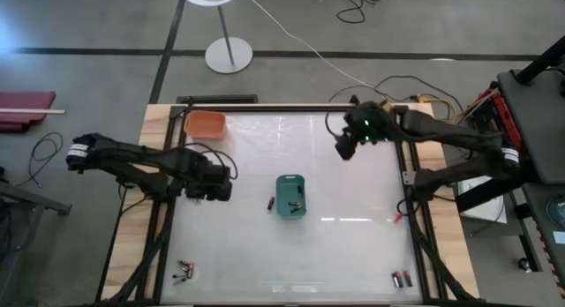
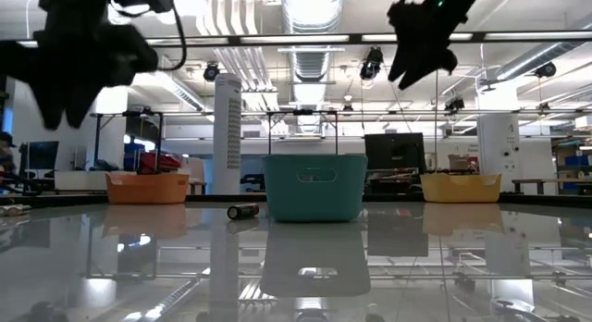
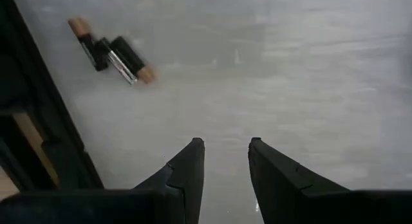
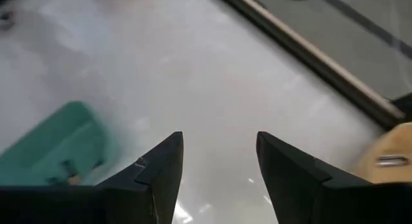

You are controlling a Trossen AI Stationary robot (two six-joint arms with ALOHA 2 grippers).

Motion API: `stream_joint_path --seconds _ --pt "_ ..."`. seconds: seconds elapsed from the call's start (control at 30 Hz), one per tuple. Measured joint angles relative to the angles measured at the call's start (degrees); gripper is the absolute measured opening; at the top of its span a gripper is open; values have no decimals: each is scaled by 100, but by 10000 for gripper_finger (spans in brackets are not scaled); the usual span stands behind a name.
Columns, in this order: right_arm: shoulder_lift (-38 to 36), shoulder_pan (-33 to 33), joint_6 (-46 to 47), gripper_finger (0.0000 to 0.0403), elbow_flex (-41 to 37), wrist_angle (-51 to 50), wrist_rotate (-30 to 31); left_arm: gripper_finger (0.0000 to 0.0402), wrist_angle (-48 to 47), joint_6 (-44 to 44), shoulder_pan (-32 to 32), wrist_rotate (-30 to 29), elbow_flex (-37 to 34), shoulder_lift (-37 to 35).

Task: Sort batteries
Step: Put the gold battery into the green bin

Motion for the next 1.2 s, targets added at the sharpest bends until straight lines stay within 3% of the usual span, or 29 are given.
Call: stream_joint_path --seconds 0.37,0.57,1.2 --pt "-390 1275 577 185 -123 15 695 103 286 -1624 22 -479 -949 76" --pt "-234 1293 798 189 152 48 951 103 426 -1911 21 -644 -1184 76" --pt "-147 1304 547 183 278 37 940 103 757 -2826 22 -1071 -1494 459"
